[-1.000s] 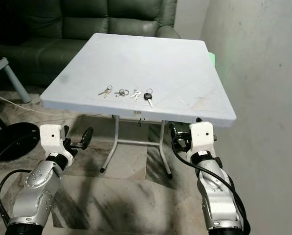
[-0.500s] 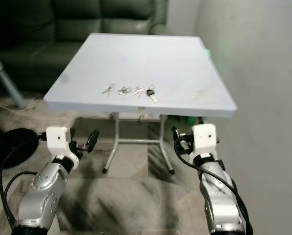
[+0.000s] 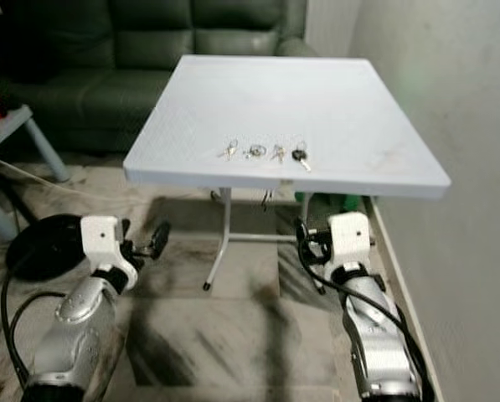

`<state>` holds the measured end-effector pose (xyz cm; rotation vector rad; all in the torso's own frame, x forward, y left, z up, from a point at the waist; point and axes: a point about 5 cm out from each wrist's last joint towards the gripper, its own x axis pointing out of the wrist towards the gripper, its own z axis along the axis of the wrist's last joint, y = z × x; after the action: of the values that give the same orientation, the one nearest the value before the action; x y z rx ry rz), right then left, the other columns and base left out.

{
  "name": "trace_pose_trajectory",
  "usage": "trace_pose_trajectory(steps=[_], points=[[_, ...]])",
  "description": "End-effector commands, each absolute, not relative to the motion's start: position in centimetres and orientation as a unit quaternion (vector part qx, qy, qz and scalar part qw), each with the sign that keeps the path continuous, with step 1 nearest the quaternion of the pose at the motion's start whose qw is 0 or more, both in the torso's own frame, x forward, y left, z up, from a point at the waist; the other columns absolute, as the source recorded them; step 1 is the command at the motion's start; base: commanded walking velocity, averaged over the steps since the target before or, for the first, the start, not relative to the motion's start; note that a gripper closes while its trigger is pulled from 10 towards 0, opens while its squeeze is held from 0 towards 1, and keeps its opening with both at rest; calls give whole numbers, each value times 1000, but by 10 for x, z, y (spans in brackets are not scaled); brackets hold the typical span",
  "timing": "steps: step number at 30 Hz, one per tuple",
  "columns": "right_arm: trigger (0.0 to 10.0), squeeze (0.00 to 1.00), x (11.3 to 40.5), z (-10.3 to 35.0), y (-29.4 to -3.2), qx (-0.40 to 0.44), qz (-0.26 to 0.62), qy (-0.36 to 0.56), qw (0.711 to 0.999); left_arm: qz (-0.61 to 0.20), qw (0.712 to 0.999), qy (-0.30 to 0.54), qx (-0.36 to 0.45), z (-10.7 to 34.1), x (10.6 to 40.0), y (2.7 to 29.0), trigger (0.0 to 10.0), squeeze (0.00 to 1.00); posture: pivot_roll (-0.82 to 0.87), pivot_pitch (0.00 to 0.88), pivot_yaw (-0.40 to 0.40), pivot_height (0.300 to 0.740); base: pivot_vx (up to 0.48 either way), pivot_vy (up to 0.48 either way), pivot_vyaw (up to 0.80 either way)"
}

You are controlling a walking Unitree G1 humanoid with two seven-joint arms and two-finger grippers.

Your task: Hang keys on a hook

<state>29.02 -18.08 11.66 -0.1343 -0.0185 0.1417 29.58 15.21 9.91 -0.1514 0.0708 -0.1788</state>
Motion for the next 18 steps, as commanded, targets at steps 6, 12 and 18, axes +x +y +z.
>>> trace_pose_trajectory(steps=[6,12,18], points=[[10000,0,292,120,-173,-66,87,-16,994,-70,994,42,-73,97,294,162,10000,0,-24,44,-34,740,0,0,0],[10000,0,292,120,-172,-66,90,-15,994,-68,993,54,-79,95,294,162,10000,0,-22,42,-35,740,0,0,0],[10000,0,292,119,-171,-66,93,-14,993,-69,993,55,-84,95,294,163,10000,0,-20,43,-34,740,0,0,0]])
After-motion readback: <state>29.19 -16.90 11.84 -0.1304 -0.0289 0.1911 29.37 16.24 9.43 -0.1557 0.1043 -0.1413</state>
